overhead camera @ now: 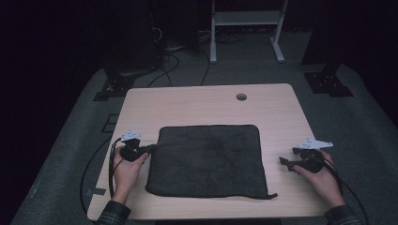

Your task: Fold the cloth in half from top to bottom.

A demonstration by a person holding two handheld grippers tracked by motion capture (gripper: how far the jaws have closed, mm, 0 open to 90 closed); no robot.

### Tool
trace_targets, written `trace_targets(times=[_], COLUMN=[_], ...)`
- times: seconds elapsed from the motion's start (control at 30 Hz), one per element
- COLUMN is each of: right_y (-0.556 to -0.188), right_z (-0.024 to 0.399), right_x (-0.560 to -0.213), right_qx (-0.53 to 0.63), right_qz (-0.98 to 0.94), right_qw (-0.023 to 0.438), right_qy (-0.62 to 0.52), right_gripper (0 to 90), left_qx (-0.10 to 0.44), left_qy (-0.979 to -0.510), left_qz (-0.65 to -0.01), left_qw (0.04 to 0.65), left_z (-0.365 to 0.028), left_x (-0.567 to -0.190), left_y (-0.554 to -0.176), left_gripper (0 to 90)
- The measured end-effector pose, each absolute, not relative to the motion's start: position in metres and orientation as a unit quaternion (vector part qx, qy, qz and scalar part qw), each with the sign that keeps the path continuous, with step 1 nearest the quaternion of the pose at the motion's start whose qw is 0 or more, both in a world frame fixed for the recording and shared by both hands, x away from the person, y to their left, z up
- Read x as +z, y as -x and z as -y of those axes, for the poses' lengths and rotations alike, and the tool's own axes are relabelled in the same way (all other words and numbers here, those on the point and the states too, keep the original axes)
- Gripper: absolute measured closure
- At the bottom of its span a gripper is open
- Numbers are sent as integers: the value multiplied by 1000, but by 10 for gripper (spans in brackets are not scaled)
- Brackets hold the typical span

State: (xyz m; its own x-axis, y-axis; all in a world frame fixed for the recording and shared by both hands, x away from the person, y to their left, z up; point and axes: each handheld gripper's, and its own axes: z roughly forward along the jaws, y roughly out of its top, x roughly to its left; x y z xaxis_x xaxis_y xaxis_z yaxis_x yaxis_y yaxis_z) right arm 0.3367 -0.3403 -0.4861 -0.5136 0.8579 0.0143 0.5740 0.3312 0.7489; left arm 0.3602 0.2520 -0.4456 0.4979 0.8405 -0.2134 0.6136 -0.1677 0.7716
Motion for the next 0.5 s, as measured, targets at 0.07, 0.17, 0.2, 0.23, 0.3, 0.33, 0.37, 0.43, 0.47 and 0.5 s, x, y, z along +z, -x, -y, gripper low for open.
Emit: trace_targets(times=[0.07,0.17,0.2,0.23,0.3,0.33,0.37,0.43,0.47,0.5], right_y=[-337,-337,-337,-337,-337,-337,-338,-338,-338,-339], right_z=[340,340,340,340,339,339,339,339,339,339], right_x=[-486,-486,-486,-486,-486,-486,-487,-487,-487,-487], right_qx=[360,360,360,360,358,356,354,353,353,351], right_qz=[-792,-793,-793,-793,-792,-792,-792,-792,-793,-794], right_qw=[197,196,196,196,196,196,196,195,195,194], right_qy=[-452,-451,-451,-451,-454,-455,-457,-458,-456,-456], right_gripper=[247,242,238,230,205,178,164,151,137,127], left_qx=[130,118,114,109,106,105,103,100,95,93], left_qy=[-752,-750,-748,-744,-747,-748,-748,-748,-746,-745], left_qz=[-476,-469,-468,-467,-462,-460,-457,-453,-452,-451], left_qw=[436,451,457,464,467,467,470,475,481,483], left_z=[-249,-246,-244,-242,-239,-238,-236,-234,-232,-231], left_x=[-443,-439,-438,-438,-436,-436,-434,-433,-432,-431], left_y=[-360,-361,-362,-362,-363,-363,-363,-364,-364,-365], left_gripper=[871,870,871,871,871,871,871,871,871,871])
